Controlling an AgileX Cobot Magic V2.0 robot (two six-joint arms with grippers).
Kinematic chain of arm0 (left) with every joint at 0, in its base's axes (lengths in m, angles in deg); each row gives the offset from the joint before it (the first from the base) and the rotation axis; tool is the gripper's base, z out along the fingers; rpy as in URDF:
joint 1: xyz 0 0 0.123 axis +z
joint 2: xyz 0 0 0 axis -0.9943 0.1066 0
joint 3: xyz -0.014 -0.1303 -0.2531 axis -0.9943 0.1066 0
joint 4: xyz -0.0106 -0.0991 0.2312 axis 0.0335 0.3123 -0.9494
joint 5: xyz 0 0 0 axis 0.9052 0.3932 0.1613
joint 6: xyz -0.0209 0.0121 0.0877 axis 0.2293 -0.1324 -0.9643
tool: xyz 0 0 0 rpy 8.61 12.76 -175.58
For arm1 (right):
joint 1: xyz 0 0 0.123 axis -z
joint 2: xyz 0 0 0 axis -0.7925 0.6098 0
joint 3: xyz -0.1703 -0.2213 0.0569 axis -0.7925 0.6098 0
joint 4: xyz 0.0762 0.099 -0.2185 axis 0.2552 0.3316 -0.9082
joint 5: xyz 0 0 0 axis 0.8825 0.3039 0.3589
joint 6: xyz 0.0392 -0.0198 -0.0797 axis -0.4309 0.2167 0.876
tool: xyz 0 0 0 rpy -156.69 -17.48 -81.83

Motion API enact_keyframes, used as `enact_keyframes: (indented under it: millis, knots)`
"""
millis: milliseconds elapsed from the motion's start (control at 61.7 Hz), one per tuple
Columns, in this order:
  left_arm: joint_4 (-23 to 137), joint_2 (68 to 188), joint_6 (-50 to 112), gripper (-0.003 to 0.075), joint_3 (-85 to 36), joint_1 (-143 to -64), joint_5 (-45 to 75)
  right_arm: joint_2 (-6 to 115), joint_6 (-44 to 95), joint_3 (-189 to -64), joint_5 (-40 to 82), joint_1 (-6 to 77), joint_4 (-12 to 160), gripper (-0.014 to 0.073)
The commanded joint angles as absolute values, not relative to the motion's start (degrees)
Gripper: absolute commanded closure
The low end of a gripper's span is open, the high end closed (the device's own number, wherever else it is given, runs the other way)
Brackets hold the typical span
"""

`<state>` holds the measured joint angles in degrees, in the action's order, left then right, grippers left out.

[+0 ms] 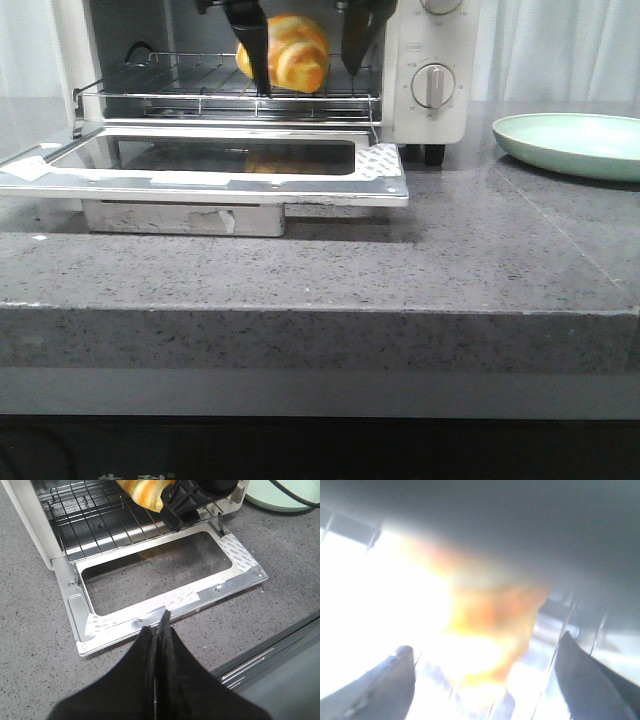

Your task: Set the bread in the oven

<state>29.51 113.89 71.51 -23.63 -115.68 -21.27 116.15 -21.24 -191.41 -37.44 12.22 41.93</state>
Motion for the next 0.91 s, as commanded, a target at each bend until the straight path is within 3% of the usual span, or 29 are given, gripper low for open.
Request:
enact_keyframes:
  millis: [0,373,648,891]
  knots:
    - [29.94,113.74,71.78,0.0738,-25.20,-115.56,-17.03,110.80,-20.57,-193.10,-38.75,10.89,40.96,-0.0020]
    - [29.72,113.74,71.78,0.0738,-25.20,-115.56,-17.03,102.31,-17.72,-186.06,-39.99,7.17,39.80,-0.0020]
    - [29.60,113.74,71.78,0.0738,-25.20,-115.56,-17.21,86.34,-16.58,-163.62,-28.57,11.63,41.06,-0.0020]
    - [29.60,113.74,71.78,0.0738,-25.20,-115.56,-17.21,69.90,-14.29,-142.83,-18.80,22.30,45.83,-0.0020]
